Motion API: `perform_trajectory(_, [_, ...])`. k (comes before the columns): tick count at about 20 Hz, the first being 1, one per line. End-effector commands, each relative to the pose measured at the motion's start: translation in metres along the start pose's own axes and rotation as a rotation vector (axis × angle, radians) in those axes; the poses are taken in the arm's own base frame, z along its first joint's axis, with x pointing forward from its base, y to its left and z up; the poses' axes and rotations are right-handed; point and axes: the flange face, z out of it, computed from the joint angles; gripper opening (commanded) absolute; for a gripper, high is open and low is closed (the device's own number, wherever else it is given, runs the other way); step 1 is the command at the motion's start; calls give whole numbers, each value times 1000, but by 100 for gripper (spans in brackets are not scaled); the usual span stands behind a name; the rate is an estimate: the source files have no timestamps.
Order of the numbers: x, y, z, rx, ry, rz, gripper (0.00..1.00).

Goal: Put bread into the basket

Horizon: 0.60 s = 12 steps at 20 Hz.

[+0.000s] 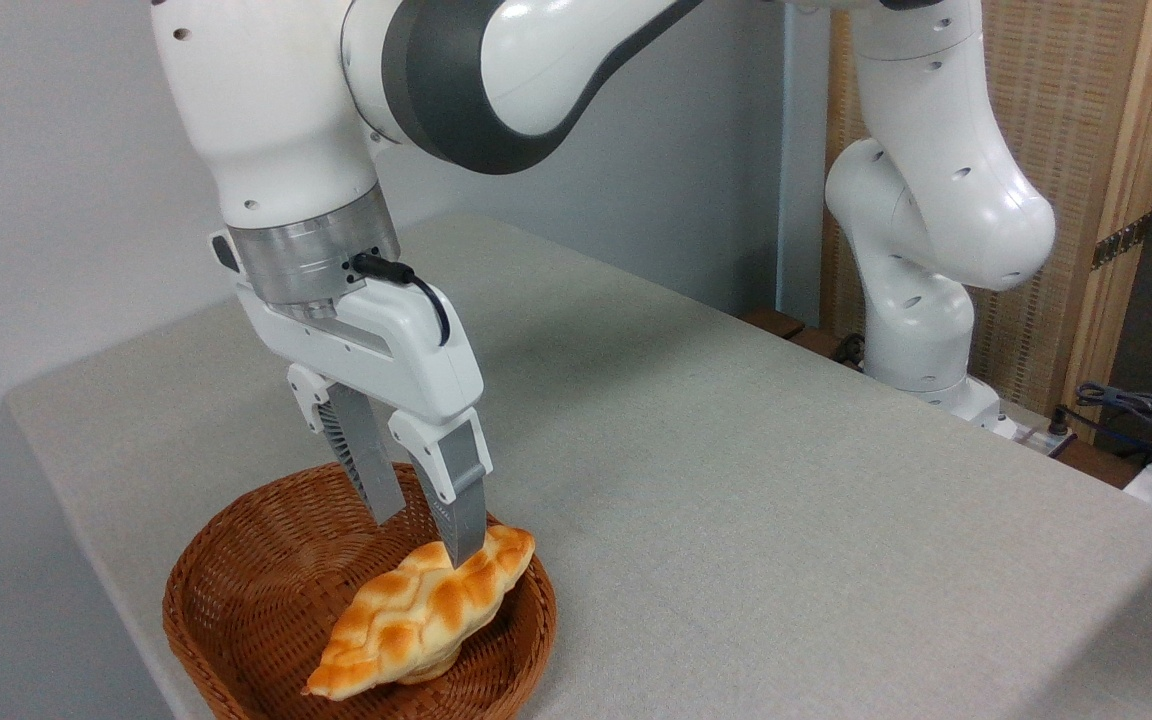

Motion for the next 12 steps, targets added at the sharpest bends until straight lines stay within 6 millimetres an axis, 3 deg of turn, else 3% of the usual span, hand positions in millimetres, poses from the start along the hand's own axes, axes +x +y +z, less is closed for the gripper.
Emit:
perform_trajectory(1, [-2, 0, -18, -3, 32, -33, 100])
perform_trajectory(6, [-41, 11, -65, 5, 84, -38, 100])
perform_trajectory(8, [-58, 21, -78, 0, 104, -37, 100])
perform_trajectory(12, [-74, 53, -94, -72, 103, -9, 100])
